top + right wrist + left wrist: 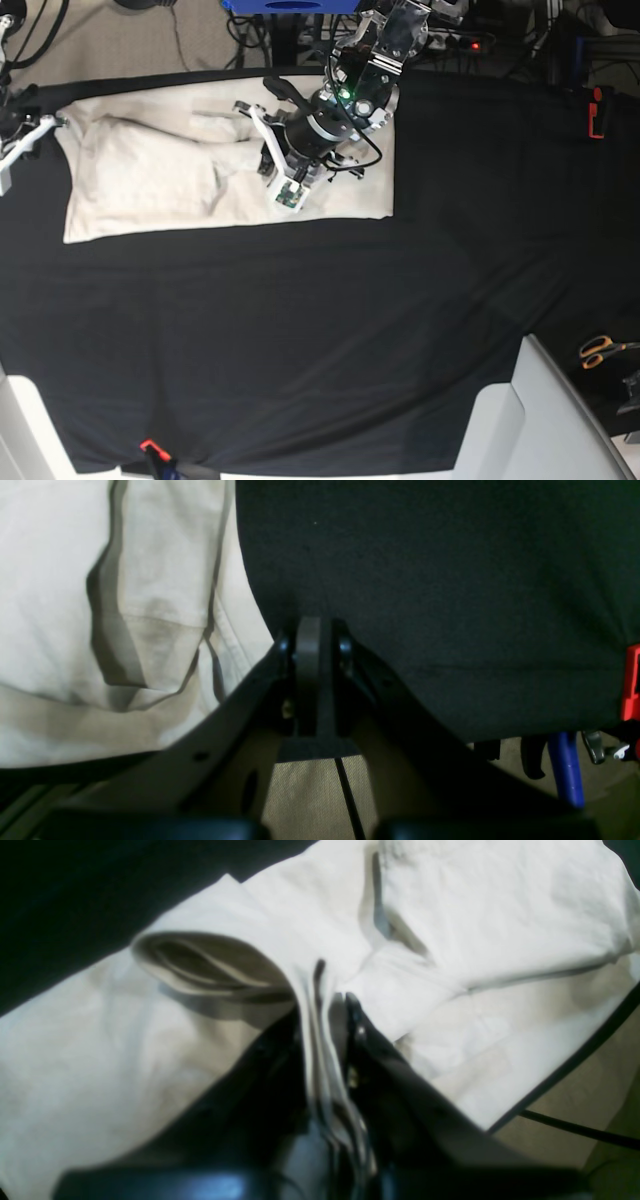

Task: Fold the T-shirt properly
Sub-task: 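Fold the grasped end with the left gripper toward the right gripper, then open the left gripper and raise it away from the shirt, then grasp the cream shirt strip's other end with the right gripper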

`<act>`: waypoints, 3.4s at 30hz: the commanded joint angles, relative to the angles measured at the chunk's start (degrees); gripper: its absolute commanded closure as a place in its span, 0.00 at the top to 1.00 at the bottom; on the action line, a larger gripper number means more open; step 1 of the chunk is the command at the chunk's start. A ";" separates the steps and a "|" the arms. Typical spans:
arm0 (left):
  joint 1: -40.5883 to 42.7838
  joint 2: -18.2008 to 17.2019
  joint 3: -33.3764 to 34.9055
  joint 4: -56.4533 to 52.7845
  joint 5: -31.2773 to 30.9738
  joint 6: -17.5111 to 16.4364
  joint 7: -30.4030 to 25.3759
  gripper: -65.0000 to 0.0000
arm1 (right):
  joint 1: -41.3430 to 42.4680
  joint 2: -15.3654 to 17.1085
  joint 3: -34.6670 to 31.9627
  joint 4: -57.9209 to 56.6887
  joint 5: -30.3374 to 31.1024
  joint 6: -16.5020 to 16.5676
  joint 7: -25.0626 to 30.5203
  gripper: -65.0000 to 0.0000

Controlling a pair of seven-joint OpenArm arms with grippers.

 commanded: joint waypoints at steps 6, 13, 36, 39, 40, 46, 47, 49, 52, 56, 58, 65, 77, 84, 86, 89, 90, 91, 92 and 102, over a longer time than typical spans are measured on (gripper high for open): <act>-0.47 0.54 0.30 0.87 -0.39 -0.28 -0.91 0.00 | 0.05 0.96 0.42 0.85 0.32 0.00 0.92 0.08; -0.55 0.54 2.85 0.78 -0.39 -0.28 -0.91 0.41 | 0.05 0.96 0.42 0.85 0.32 0.00 0.92 0.08; -14.18 3.09 12.26 -12.23 -1.01 -0.19 -1.00 0.49 | 0.05 0.96 0.42 0.85 0.32 0.17 0.92 0.08; -14.09 2.73 11.73 -7.57 -1.01 -0.19 -0.83 0.48 | -0.21 0.96 -0.81 1.46 0.32 0.35 0.83 0.08; -13.21 2.47 10.50 -5.46 -1.01 -0.19 -0.74 0.47 | -0.74 1.14 -2.22 2.17 0.32 0.43 0.83 0.08; -5.65 -2.98 -4.71 8.16 -1.01 -0.19 4.89 0.00 | -2.41 0.96 -11.54 11.84 0.32 2.11 0.83 0.08; -4.07 -4.21 -7.70 10.10 -1.01 -0.19 5.59 0.00 | -2.50 0.96 -13.56 13.42 0.32 2.11 0.74 0.08; -0.55 -6.94 -13.67 13.44 -0.92 -0.19 7.00 0.00 | -2.59 0.96 -18.48 16.23 0.32 1.84 -1.10 0.08; 5.16 -12.04 -20.36 15.46 -0.92 -0.19 7.17 0.00 | -2.32 0.96 -27.54 19.31 0.32 1.67 -4.97 0.08; 11.14 -15.90 -27.65 15.02 -1.01 -0.36 7.09 0.00 | -1.53 0.35 -37.74 20.19 0.32 0.79 -5.50 0.07; 13.42 -17.31 -31.61 14.58 -1.01 -0.45 7.00 0.00 | -1.71 -1.24 -41.25 20.19 0.32 -1.50 -5.50 0.07; 17.20 -20.91 -38.64 13.53 -0.39 -0.45 6.91 0.00 | -1.97 -1.85 -51.98 19.84 0.50 -7.04 -5.59 0.07; 17.29 -21.09 -38.64 6.05 -0.30 -0.45 2.25 0.00 | -1.53 -2.82 -48.99 5.15 0.67 -9.32 -0.84 0.07; 16.94 -21.00 -38.64 4.73 -0.30 -0.45 1.72 0.00 | -1.97 -1.50 -46.35 7.79 0.41 -9.32 -1.02 0.07; 16.85 -20.83 -38.64 4.73 -0.30 -0.45 1.72 0.00 | -2.50 -1.32 -46.44 11.48 0.41 -9.32 -1.54 0.07; 16.77 -20.74 -38.47 4.73 -0.30 -0.45 1.72 0.00 | -2.76 -1.41 -46.44 16.94 0.41 -9.32 -5.67 0.07; 16.77 -20.74 -38.47 4.65 -0.30 -0.45 1.72 0.00 | -2.50 -1.50 -46.44 18.08 0.41 -9.32 -6.38 0.07; 16.77 -20.65 -38.47 4.65 -0.30 -0.45 1.72 0.00 | -1.62 -1.50 -46.44 18.69 0.41 -9.32 -7.17 0.07; 16.77 -20.65 -38.29 4.65 -0.48 -0.45 1.72 0.00 | -0.57 -1.50 -46.53 18.69 0.59 -9.32 -7.61 0.07; 16.77 -18.10 -38.03 4.91 -0.39 -0.45 1.64 0.00 | 9.90 -5.10 -50.04 9.20 0.67 -9.32 -8.40 0.07</act>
